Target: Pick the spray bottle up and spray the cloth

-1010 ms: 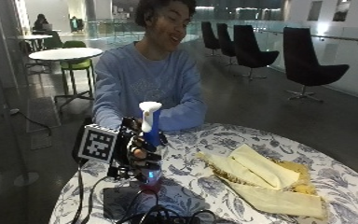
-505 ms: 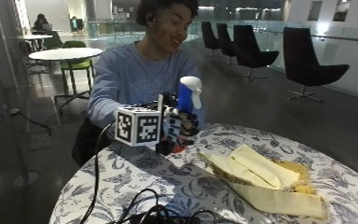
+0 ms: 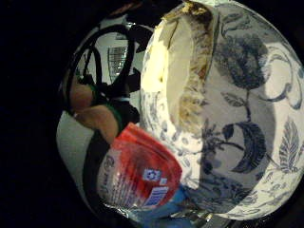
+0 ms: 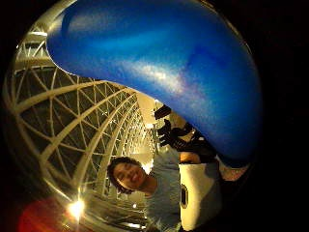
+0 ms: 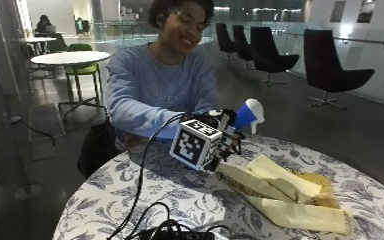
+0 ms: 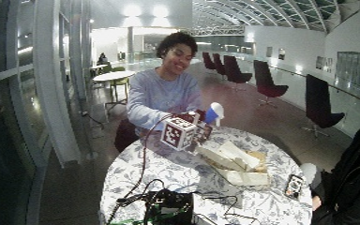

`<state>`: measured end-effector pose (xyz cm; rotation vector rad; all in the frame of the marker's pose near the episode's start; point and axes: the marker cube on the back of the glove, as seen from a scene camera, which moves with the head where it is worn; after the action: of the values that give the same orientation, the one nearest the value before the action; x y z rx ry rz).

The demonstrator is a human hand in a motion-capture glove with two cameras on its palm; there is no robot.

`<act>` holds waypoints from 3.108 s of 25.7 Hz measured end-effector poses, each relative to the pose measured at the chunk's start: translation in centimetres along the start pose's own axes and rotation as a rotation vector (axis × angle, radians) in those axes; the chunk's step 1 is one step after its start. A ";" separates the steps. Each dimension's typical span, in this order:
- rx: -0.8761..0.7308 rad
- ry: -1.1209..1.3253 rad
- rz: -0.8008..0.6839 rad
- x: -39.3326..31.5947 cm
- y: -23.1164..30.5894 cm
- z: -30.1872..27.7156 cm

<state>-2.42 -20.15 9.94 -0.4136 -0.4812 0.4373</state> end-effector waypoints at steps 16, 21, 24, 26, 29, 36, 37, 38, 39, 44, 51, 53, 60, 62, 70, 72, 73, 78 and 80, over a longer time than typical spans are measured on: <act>-0.066 -0.066 0.149 0.4 -2.2 3.0; -0.063 -0.073 0.169 0.4 -2.4 3.7; -0.072 -0.082 0.172 0.5 -2.4 4.1; -0.075 -0.085 0.177 0.6 -2.5 4.2; -0.075 -0.086 0.188 0.8 -2.6 4.4; -0.066 -0.092 0.196 0.9 -2.6 4.7; -0.062 -0.090 0.185 0.8 -2.6 4.8; -0.056 -0.084 0.163 0.7 -2.6 4.9; -0.049 -0.073 0.124 0.5 -2.5 5.2; 0.003 0.015 -0.278 -2.6 -1.3 8.9; -0.066 -0.041 -0.691 -6.0 -0.9 18.1; -0.093 -0.038 -0.728 -5.9 -1.6 20.4; -0.221 0.143 -0.720 -1.6 -3.7 25.2; -0.223 0.122 -0.710 -1.6 -3.8 25.4; -0.071 0.266 -0.697 0.1 -2.3 23.8; -0.016 0.302 -0.708 0.2 -0.5 22.2; 0.012 0.319 -0.713 0.2 0.4 21.1; 0.115 0.450 -0.704 1.3 5.7 13.8; 0.146 0.498 -0.706 2.1 8.1 11.6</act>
<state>-9.21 -9.30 16.18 -0.1775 -0.0866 -0.3130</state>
